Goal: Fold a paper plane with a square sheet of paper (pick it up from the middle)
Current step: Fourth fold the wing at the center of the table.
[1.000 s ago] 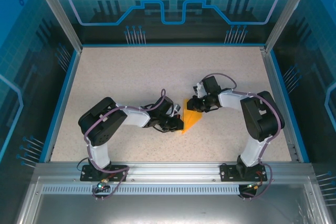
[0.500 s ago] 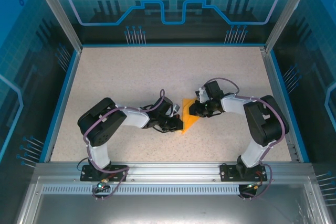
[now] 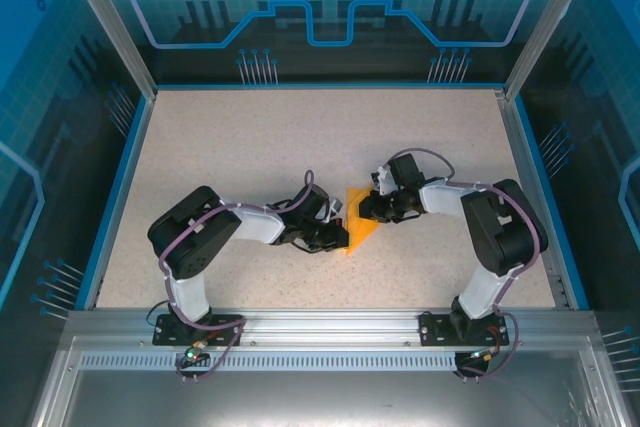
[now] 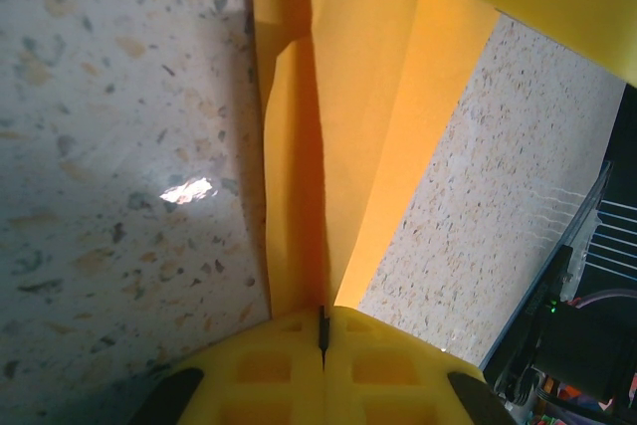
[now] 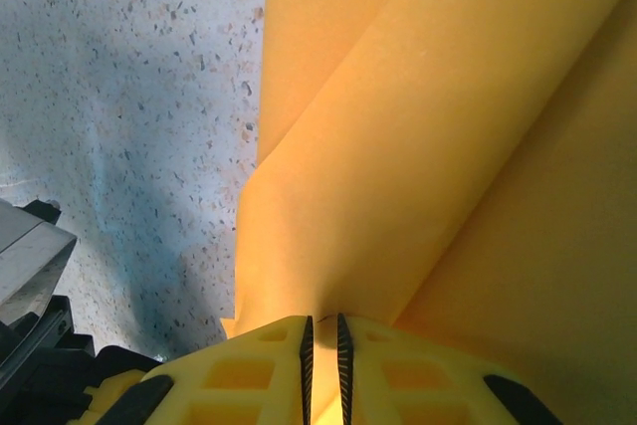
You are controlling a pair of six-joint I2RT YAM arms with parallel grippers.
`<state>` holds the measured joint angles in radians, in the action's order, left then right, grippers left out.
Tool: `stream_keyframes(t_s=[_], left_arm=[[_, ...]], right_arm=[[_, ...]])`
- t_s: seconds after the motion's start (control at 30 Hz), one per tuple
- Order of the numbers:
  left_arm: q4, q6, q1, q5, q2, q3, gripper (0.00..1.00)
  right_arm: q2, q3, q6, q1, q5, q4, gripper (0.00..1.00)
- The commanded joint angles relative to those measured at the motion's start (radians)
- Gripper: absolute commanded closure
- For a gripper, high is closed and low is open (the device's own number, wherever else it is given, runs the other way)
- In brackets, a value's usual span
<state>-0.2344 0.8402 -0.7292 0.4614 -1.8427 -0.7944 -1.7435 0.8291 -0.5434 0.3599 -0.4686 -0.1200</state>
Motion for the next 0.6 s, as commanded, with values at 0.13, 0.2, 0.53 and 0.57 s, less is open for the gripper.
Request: stream_keyframes(t_s=[0.13,0.2,0.53,0.57], left_arm=[[0.125,0.003,0.014,-0.106,-0.054,0.035,1.00],[0.121,0.002,0.013,-0.101,-0.059,0.032,1.00],[0.133,-0.010,0.014,-0.091,-0.060,0.017,1.00],[0.136,-0.012,0.013,-0.090,-0.058,0.015,1.00]], right_arm=[[-0.046,0.033,-0.016,0.016,-0.039,0.032,0.83],[-0.051,0.040,-0.015,0.020,-0.039,0.031,0.84],[-0.094,0.044,-0.004,0.024,-0.019,0.013,0.84],[-0.095,0.045,-0.004,0.024,-0.011,0.009,0.84]])
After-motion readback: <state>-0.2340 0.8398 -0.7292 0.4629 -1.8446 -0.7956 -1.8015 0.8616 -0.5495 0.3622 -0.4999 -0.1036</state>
